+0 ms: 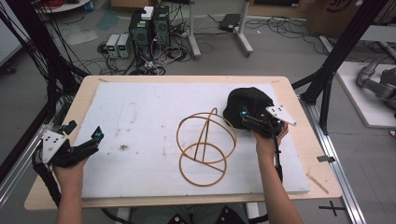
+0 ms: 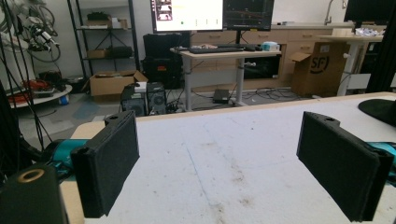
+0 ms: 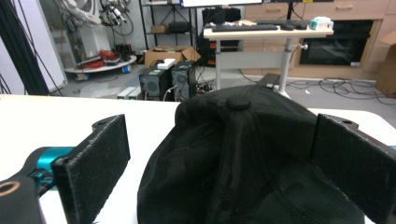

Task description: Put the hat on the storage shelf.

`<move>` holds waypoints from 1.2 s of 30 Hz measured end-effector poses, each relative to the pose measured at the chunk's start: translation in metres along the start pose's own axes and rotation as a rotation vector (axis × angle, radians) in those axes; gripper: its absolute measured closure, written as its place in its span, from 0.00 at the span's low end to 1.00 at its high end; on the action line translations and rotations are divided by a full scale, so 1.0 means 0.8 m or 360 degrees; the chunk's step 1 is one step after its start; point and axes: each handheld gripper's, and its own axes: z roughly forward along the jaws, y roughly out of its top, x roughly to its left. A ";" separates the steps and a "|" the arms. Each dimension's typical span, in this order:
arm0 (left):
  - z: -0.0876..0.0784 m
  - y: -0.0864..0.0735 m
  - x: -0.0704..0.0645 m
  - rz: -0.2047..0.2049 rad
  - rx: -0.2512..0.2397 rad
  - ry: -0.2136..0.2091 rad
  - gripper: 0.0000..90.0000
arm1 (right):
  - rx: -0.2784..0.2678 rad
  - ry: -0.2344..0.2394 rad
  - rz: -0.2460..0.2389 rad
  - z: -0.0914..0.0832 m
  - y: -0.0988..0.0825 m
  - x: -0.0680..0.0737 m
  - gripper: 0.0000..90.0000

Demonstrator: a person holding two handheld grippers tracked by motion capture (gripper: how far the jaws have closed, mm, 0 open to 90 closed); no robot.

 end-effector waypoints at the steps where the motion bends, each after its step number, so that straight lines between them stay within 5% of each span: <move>1: 0.000 0.000 0.000 0.0003 0.0001 0.0000 0.15 | 0.0009 -0.0007 0.0005 0.002 -0.001 0.001 0.05; 7: -0.001 0.000 0.002 -0.0001 0.0000 0.0002 0.15 | -0.0005 -0.0012 0.0086 0.009 -0.004 0.003 0.10; 28: -0.002 -0.001 0.002 -0.0003 0.0002 0.0009 0.15 | 0.0135 -0.0184 0.0084 0.034 -0.022 0.003 0.27; 36: -0.002 -0.001 0.002 -0.0002 0.0005 0.0010 0.15 | 0.0179 -0.0243 0.0059 0.042 -0.025 0.006 0.41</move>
